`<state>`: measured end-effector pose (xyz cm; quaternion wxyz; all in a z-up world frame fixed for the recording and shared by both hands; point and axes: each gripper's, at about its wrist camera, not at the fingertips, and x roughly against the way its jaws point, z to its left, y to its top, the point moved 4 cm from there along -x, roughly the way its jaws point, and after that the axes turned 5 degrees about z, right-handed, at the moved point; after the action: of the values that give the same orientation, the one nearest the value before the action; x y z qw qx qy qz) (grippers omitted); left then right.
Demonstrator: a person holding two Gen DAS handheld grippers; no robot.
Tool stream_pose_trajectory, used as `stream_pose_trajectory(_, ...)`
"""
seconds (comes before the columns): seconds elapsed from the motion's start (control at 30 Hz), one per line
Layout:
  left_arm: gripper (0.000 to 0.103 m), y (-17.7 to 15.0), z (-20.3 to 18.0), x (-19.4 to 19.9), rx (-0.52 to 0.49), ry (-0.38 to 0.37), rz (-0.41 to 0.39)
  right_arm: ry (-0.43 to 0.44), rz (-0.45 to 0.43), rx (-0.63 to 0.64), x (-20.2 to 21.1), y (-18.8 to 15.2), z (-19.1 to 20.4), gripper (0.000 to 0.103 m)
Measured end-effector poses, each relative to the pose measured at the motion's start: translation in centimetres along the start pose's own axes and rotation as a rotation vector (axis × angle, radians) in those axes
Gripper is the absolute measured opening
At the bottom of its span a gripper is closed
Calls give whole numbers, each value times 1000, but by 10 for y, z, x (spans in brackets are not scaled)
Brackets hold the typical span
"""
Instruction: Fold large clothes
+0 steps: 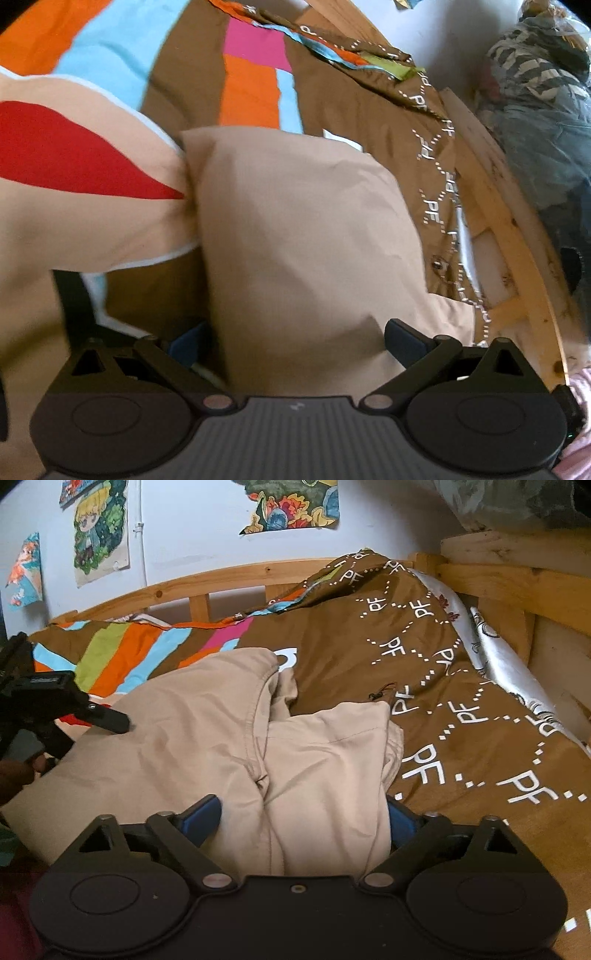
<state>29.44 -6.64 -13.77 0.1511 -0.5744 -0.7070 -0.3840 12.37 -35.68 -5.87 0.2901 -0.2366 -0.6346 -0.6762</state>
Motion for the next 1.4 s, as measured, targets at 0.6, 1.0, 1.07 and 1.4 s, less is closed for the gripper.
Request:
stream_pose_trajectory(0.6,59,-6,-58,45,-83,193,-112,17,-140,-44,36,28,52,14)
stream_pose_trajectory(1.0,58,36,-26,149,-118,395,-280,296,-238,27,3,101,176,14)
stream_pose_trajectory(1.07,59,44,-11,157,-116,432,-288,296,-193,46,-17,104,189,18)
stream_pose_trajectory(1.4,78,34,66,132,50,500,-302,155,-40,28,-52,70,162,57)
